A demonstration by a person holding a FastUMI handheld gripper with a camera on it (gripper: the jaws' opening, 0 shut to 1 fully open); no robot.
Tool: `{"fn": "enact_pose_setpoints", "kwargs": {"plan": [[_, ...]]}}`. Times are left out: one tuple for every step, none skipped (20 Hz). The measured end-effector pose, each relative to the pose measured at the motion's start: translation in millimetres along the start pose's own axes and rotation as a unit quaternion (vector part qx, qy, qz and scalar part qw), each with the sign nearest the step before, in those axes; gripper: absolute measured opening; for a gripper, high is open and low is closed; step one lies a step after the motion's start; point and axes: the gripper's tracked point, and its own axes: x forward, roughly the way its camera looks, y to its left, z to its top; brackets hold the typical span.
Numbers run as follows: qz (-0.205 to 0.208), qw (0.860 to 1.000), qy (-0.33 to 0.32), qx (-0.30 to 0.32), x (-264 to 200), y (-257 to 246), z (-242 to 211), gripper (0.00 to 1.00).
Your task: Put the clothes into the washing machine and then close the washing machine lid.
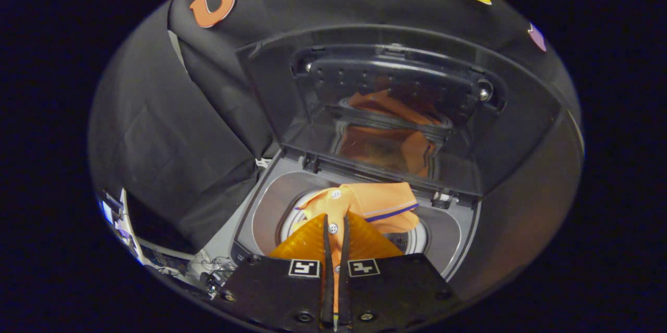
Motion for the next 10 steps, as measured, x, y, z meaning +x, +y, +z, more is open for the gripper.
{"fn": "enact_pose_setpoints", "kwargs": {"plan": [[-0.002, 1.000, 0.006, 0.002, 5.2, -0.3, -2.1, 0.07], [-0.004, 1.000, 0.012, 0.004, 10.2, -0.2, -6.4, 0.07], [-0.005, 1.000, 0.017, 0.007, 15.7, 0.1, -9.3, 0.07], [-0.007, 1.000, 0.022, 0.008, 21.0, -0.6, -13.5, 0.07], [-0.010, 1.000, 0.026, 0.010, 24.5, -0.9, -16.7, 0.07], [-0.010, 0.999, 0.030, 0.012, 27.1, 0.2, -20.1, 0.07], [-0.011, 0.999, 0.034, 0.012, 29.7, 0.5, -23.3, 0.07], [-0.014, 0.999, 0.043, 0.009, 33.5, -0.6, -29.2, 0.07], [-0.018, 0.998, 0.062, 0.006, 35.2, -2.5, -36.8, 0.08], [-0.018, 0.997, 0.078, 0.006, 35.2, 0.1, -46.3, 0.26]]}}
